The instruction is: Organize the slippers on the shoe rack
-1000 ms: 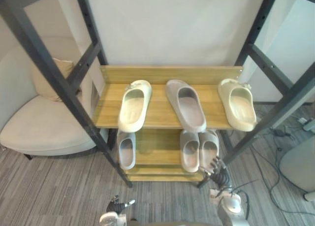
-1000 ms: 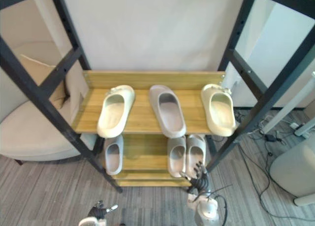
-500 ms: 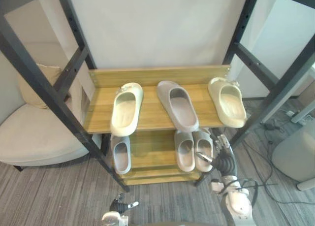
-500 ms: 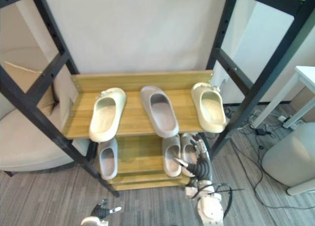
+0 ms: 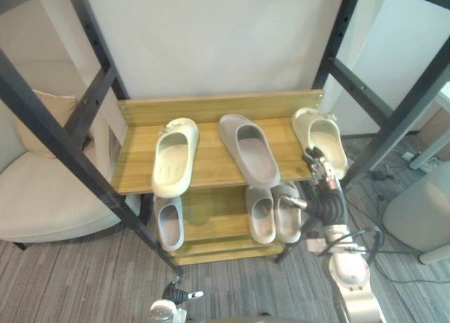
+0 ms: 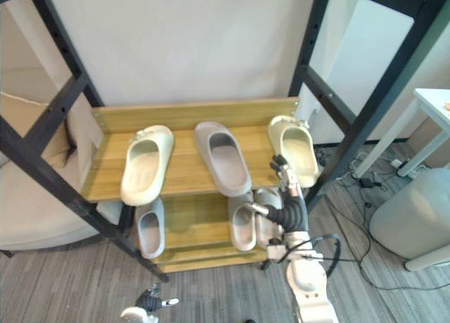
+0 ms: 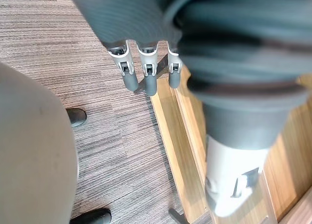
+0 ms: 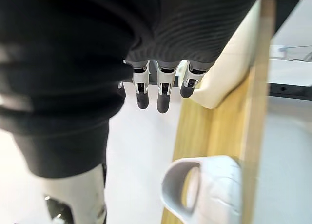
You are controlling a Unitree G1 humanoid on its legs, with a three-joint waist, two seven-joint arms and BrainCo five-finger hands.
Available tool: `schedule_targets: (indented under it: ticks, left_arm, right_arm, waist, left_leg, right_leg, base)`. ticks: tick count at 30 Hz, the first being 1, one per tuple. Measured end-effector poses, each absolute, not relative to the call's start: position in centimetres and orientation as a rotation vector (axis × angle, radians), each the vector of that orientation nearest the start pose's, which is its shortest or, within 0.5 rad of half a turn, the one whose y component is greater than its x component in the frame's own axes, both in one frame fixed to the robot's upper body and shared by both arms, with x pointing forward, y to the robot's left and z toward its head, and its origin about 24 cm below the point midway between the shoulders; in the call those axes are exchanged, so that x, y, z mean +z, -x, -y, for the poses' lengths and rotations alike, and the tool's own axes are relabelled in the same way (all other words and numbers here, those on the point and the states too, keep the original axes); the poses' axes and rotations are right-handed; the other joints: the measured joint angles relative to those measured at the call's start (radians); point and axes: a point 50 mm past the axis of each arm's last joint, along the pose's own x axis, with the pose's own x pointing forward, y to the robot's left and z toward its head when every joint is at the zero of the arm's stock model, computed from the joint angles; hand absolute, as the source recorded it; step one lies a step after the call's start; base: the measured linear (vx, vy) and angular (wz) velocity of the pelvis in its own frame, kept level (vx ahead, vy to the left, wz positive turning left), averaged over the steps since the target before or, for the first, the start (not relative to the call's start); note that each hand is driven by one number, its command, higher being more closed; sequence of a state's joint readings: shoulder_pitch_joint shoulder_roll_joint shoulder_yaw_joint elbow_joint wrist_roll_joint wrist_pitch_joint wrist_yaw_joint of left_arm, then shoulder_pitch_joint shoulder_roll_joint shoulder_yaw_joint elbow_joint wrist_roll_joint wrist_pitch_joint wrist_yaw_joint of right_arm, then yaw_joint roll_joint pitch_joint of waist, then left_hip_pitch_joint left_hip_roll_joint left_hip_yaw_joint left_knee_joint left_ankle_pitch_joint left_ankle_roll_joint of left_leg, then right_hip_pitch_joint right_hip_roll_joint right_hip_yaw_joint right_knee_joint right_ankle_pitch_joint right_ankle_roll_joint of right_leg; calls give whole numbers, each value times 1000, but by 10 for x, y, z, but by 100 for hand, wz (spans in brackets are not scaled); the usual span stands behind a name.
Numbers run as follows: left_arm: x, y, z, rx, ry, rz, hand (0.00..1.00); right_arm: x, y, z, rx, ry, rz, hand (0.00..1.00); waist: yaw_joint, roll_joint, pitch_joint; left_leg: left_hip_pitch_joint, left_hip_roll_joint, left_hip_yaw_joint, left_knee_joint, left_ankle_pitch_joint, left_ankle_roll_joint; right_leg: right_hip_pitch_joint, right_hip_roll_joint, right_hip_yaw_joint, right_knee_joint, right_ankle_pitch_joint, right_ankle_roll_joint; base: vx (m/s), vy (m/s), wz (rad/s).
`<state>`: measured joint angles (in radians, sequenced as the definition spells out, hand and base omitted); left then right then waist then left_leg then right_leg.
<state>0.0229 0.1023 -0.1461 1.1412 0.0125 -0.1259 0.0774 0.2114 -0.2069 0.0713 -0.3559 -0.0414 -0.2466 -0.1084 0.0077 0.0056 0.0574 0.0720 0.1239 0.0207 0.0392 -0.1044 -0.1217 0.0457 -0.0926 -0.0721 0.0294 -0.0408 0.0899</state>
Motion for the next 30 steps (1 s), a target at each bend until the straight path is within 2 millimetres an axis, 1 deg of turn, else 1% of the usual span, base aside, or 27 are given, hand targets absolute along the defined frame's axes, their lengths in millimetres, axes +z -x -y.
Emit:
schedule_targets:
  ticks: [2,3,5,11,16,18,21,23,27,30]
  left_arm:
    - [-161,-109,-177,-16,-215,-1033,0]
    - [-161,-109,-177,-18,-214,-1033,0]
    - [-161,-109,-177,-18,-214,-1034,0]
    - [-160,-109,-177,-23,-208,-1028,0]
    - [-159,-112,-176,-34,-199,-1008,0]
    - [-158,-114,-177,-31,-197,-999,0]
    - [-157,-115,-177,-31,-197,-993,0]
    - [-157,-115,-177,-28,-195,-991,0]
    - [-155,-119,-177,-34,-189,-975,0]
    - [-155,-120,-179,-13,-170,-970,0]
  right_arm:
    - [115,-205,175,-51,212,456,0]
    - [125,-206,180,-77,224,501,0]
    - [137,-209,186,-99,248,556,0]
    - [161,-225,195,-103,286,656,0]
    - [160,-249,206,-93,313,614,0]
    - [161,-261,211,-93,322,588,0]
    - [164,-272,215,-82,360,568,0]
    - [164,-280,213,-59,376,552,0]
    - [164,-295,208,-8,397,518,0]
    - [166,-305,203,27,395,505,0]
  waist:
    - [0,0,0]
    - [-1,0,1]
    - [-1,0,1]
    - [-1,-2,2]
    - [1,-12,9]
    - [7,-17,15]
    - [11,-20,20]
    - [14,-20,20]
    - [33,-24,25]
    - [37,-29,37]
  left_leg:
    - [0,0,-4,0,0,0]
    - [0,0,-5,0,0,0]
    - [-1,0,-5,-1,0,0]
    - [-3,-1,-19,-2,0,0]
    - [-18,-6,-36,2,1,0]
    - [-22,-8,-42,5,1,1]
    - [-33,-12,-54,12,1,1]
    - [-36,-13,-58,13,1,1]
    - [-38,-13,-60,15,1,1]
    - [-39,-15,-63,16,1,1]
  right_leg:
    - [2,0,-3,0,0,0]
    - [4,0,-3,0,0,0]
    - [6,0,-4,0,-1,0]
    - [7,0,-14,0,-3,2]
    - [4,-4,-28,0,-4,5]
    - [4,-6,-32,0,-4,5]
    - [3,-9,-35,0,-4,5]
    - [3,-10,-35,0,-4,5]
    - [4,-10,-36,0,-4,5]
    - [5,-12,-38,0,-4,5]
  base:
    - [-8,3,6]
    - [0,0,0]
    - [0,0,0]
    - [15,1,6]
    - [6,3,10]
    - [18,7,8]
    - [11,14,12]
    - [8,11,8]
    - [0,0,0]
    - [-7,2,1]
